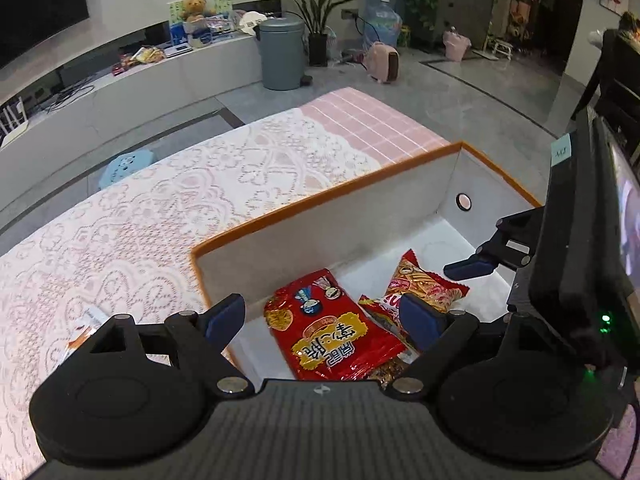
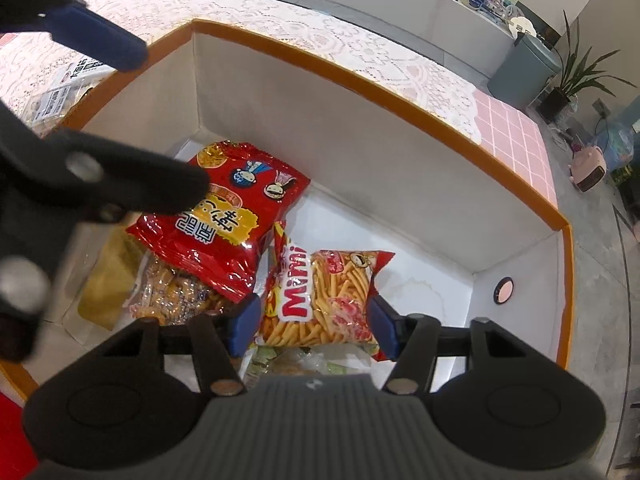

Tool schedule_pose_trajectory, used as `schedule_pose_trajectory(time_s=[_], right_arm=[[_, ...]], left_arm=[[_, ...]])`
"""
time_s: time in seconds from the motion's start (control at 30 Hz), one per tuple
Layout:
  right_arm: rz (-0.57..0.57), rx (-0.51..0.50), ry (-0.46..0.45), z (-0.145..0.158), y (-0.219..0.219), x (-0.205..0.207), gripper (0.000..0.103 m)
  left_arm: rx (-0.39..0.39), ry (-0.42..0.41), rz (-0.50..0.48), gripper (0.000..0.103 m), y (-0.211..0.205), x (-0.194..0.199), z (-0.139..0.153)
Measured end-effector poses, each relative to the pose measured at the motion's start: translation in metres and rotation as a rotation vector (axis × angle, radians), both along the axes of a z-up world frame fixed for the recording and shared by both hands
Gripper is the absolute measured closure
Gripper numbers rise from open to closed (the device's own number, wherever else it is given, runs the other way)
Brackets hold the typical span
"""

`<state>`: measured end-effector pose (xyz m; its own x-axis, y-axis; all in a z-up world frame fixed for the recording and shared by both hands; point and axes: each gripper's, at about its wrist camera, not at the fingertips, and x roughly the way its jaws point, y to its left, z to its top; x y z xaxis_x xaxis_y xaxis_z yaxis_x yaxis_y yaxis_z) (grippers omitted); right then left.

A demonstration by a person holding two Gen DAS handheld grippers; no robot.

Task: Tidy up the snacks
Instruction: 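Open both tools to drop the red bag and Mimi bag into the box, then move both tools back toward the braised egg packs on the table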

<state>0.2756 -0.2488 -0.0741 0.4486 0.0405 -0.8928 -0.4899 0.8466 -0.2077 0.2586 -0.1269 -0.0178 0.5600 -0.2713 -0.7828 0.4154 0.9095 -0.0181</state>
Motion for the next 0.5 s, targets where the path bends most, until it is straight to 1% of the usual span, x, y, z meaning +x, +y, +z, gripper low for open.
schedule_pose_trajectory(time_s=[0.13,0.3,0.33,0.4,0.5], right_arm=[[-0.018,-0.013,-0.02,0.006,0.001,-0.003,0.03],[-0.054,-0.005,-0.07,0.019,0.005,-0.011,0.021],[-0.065,-0.003,-0.089,0.023,0.007,-0.014,0.021],[-0.088,0.003,-0.131,0.03,0.009,-0.021,0.02],[-0.121,0.055,-0.2,0.042,0.014,-0.036,0.02]], left_arm=[[-0.026,0.006,0.027,0.002,0.013,-0.005,0.008],[-0.044,-0.02,0.08,0.003,0.031,-0.016,0.018],[-0.051,-0.023,0.09,0.006,0.036,-0.019,0.019],[-0.064,-0.028,0.104,0.008,0.044,-0.025,0.021],[-0.07,-0.045,0.118,0.009,0.056,-0.036,0.022]])
